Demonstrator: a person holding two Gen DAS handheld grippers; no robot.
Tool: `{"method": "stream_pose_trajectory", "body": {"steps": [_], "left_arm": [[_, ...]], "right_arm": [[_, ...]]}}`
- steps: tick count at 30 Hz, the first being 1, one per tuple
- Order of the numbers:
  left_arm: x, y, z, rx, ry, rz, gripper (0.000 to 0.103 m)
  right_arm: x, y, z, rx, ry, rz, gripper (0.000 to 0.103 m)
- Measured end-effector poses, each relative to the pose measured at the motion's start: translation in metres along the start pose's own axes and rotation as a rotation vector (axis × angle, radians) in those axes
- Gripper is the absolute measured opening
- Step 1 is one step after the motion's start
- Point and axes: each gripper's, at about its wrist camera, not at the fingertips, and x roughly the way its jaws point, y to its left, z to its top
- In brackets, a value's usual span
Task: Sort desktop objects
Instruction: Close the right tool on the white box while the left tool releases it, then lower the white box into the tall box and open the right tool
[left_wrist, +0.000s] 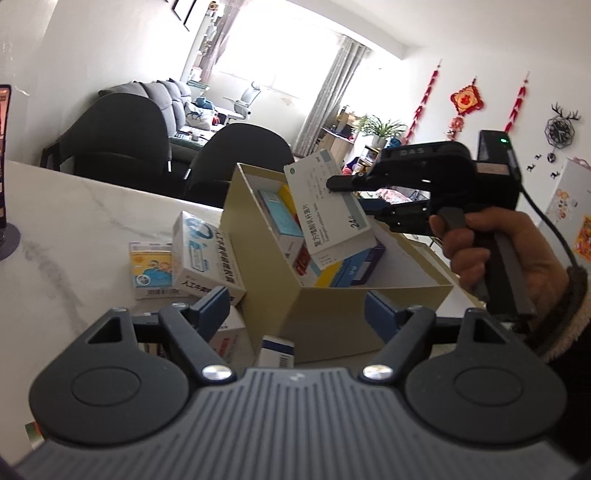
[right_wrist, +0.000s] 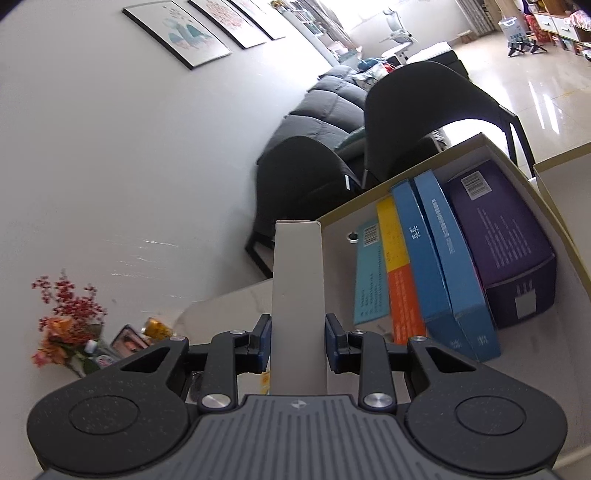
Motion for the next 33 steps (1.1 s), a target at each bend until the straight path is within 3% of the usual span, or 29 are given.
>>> {"method": "stream_pose_trajectory", "body": {"steps": [16,26,33], "left_arm": [[-0.007,0.019,-0.001,-0.045,-0.001,0.064,0.081],[-0.021,0.037,-0.002,-0.061,-0.019,0.143,0.081],[-0.031,0.045,-0.003,-0.081,-0.022,0.17,0.081]], "right_arm": [[0.106,0.034,0.016,-0.136,0.038,-0.244,0.032],[0.147,0.043,0.017,-0.247,0.029,-0.372,0.032],[0.165,0.041,0.017,-0.283,0.031,-0.407,0.033]]}}
